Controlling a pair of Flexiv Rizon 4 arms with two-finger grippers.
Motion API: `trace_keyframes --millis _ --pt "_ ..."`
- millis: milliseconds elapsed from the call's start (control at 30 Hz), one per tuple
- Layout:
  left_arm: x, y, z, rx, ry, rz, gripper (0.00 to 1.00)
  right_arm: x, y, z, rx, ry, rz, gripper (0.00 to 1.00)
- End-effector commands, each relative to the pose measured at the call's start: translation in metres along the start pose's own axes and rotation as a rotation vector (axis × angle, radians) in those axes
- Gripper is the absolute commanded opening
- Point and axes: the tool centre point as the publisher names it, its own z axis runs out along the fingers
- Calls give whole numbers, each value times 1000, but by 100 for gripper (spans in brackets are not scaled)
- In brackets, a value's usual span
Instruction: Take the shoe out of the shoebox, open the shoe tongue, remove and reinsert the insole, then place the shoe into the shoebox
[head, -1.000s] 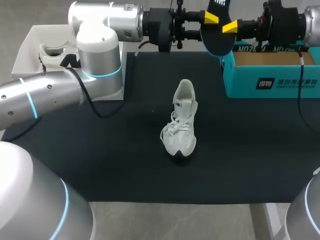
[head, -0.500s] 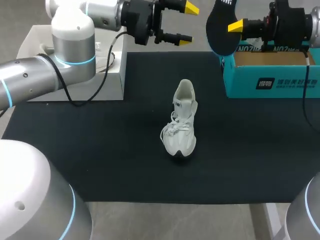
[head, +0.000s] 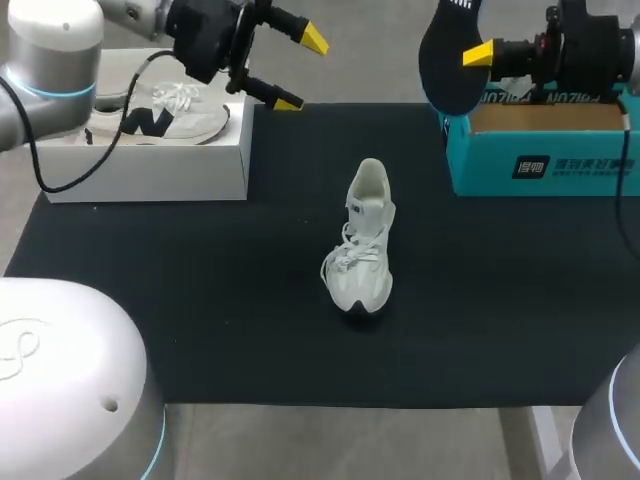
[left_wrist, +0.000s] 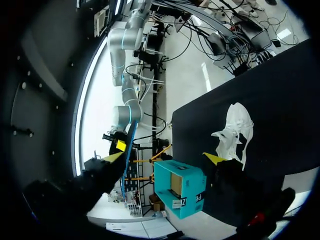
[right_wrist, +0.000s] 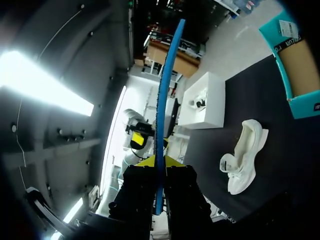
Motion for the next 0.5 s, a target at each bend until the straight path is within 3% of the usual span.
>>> trace_keyframes --millis 33,400,500 --pt "14 -36 -45 -82 112 -29 100 5 -1 0 -16 2 -39 0" --pt "47 -51 -79 -266 187 8 100 24 12 -1 -79 -31 -364 0" --pt "54 -51 -80 -265 186 -20 100 25 15 1 -88 -32 -398 0"
